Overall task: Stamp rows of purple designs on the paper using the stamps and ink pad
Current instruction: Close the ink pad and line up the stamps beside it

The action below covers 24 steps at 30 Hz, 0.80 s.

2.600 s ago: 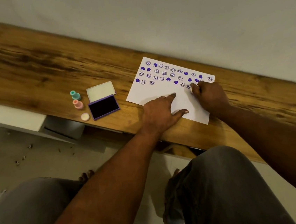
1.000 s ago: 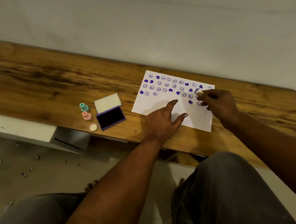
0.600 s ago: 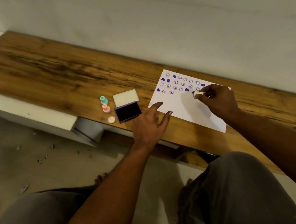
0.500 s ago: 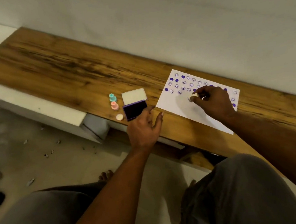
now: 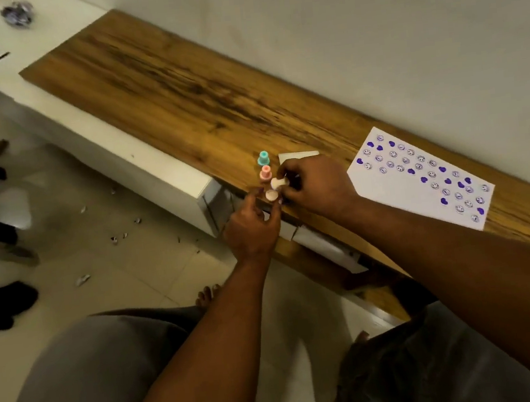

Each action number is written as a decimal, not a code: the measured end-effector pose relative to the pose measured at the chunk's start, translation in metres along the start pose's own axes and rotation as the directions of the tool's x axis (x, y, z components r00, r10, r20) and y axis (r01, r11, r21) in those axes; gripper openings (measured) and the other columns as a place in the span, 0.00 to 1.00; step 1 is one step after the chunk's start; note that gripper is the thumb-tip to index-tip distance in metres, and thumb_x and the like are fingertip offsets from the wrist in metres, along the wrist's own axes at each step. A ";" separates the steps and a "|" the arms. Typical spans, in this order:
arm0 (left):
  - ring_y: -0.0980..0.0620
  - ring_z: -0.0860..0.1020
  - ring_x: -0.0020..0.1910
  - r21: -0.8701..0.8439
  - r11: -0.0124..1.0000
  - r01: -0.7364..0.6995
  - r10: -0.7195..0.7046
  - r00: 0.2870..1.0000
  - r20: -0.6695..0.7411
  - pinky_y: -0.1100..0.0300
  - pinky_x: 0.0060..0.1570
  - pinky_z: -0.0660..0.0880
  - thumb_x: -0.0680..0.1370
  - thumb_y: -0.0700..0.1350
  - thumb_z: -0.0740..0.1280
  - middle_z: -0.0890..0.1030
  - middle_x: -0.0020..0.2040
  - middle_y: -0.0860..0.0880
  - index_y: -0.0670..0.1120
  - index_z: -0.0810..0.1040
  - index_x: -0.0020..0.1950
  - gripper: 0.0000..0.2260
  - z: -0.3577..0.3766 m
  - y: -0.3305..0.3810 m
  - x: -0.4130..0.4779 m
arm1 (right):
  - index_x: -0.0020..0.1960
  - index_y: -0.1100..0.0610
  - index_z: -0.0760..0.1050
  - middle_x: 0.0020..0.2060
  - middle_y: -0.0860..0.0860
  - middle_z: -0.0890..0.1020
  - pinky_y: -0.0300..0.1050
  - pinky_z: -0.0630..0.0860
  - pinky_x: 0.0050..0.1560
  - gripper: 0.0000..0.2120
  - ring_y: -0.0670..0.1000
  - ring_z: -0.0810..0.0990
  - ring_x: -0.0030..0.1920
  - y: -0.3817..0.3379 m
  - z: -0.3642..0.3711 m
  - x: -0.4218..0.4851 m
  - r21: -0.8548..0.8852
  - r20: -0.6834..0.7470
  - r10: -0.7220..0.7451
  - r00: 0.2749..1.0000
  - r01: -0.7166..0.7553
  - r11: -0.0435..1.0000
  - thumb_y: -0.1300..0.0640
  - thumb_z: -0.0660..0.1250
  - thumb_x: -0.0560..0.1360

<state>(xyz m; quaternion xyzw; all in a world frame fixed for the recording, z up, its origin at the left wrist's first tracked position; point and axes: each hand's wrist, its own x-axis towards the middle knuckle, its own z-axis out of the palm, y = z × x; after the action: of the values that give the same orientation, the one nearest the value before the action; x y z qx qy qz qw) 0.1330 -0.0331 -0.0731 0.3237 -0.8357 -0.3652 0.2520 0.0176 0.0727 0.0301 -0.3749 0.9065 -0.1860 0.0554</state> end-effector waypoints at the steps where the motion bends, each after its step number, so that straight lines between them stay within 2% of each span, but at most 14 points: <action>1: 0.55 0.79 0.32 -0.003 1.000 0.003 -0.003 1.000 0.000 0.55 0.36 0.81 0.79 0.62 0.71 0.79 0.34 0.55 0.51 0.81 0.67 0.22 0.001 -0.002 0.000 | 0.59 0.46 0.82 0.46 0.46 0.86 0.40 0.77 0.41 0.14 0.46 0.82 0.45 -0.003 0.003 0.003 -0.042 0.017 -0.029 0.999 0.030 0.999 0.43 0.70 0.77; 4: 0.57 0.77 0.29 -0.017 1.000 0.001 -0.001 1.000 -0.012 0.58 0.34 0.80 0.79 0.62 0.71 0.77 0.32 0.56 0.52 0.81 0.67 0.21 0.002 -0.006 0.001 | 0.61 0.47 0.82 0.47 0.47 0.86 0.48 0.81 0.46 0.16 0.49 0.82 0.46 -0.008 0.009 0.008 -0.125 0.051 -0.049 0.997 0.055 0.991 0.41 0.68 0.77; 9: 0.62 0.72 0.30 -0.062 0.998 -0.026 0.024 0.999 -0.034 0.63 0.34 0.77 0.78 0.59 0.73 0.74 0.35 0.61 0.54 0.83 0.62 0.15 0.003 -0.007 0.005 | 0.61 0.48 0.82 0.47 0.48 0.85 0.49 0.81 0.48 0.18 0.49 0.82 0.48 -0.010 0.013 0.012 -0.201 0.116 -0.034 0.993 0.057 0.978 0.39 0.64 0.79; 13: 0.62 0.72 0.30 -0.047 0.997 -0.053 0.052 0.998 -0.035 0.69 0.33 0.69 0.77 0.60 0.73 0.73 0.35 0.62 0.54 0.83 0.62 0.17 0.004 -0.007 0.006 | 0.56 0.51 0.82 0.44 0.51 0.84 0.48 0.79 0.45 0.13 0.52 0.81 0.45 -0.019 0.014 0.017 -0.312 0.150 -0.017 0.988 0.064 0.948 0.44 0.66 0.79; 16: 0.60 0.73 0.31 -0.032 0.998 -0.056 0.056 0.998 -0.008 0.65 0.34 0.75 0.76 0.61 0.72 0.76 0.35 0.60 0.54 0.83 0.63 0.19 0.005 -0.008 0.008 | 0.51 0.53 0.80 0.43 0.54 0.83 0.50 0.78 0.46 0.09 0.55 0.82 0.46 -0.030 0.015 0.024 -0.366 0.184 0.002 0.983 0.066 0.928 0.48 0.68 0.78; 19: 0.56 0.77 0.32 -0.019 0.999 -0.048 0.049 0.999 0.021 0.56 0.37 0.82 0.76 0.61 0.72 0.82 0.37 0.53 0.53 0.82 0.66 0.22 0.007 -0.009 0.008 | 0.55 0.54 0.80 0.48 0.55 0.83 0.51 0.79 0.51 0.10 0.55 0.83 0.50 -0.037 0.020 0.033 -0.421 0.221 0.054 0.974 0.045 0.906 0.49 0.70 0.78; 22: 0.52 0.80 0.34 -0.012 0.999 -0.034 0.034 0.999 0.036 0.52 0.39 0.83 0.76 0.60 0.74 0.83 0.38 0.51 0.52 0.81 0.67 0.22 0.008 -0.007 0.008 | 0.58 0.54 0.80 0.50 0.54 0.83 0.49 0.77 0.48 0.11 0.55 0.83 0.51 -0.039 0.025 0.037 -0.445 0.228 0.100 0.969 0.013 0.896 0.51 0.70 0.78; 24: 0.52 0.80 0.34 -0.009 1.000 -0.021 0.022 0.999 0.040 0.53 0.40 0.83 0.77 0.59 0.74 0.83 0.38 0.51 0.51 0.81 0.68 0.22 0.009 -0.005 0.008 | 0.53 0.53 0.79 0.49 0.54 0.83 0.49 0.77 0.47 0.07 0.55 0.83 0.49 -0.037 0.024 0.034 -0.417 0.197 0.108 0.974 -0.016 0.909 0.51 0.71 0.78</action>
<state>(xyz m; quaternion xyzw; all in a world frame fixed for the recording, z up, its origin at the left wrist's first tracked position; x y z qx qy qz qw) 0.1236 -0.0374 -0.0808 0.3064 -0.8423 -0.3725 0.2406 0.0231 0.0179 0.0229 -0.3668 0.9254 0.0534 0.0789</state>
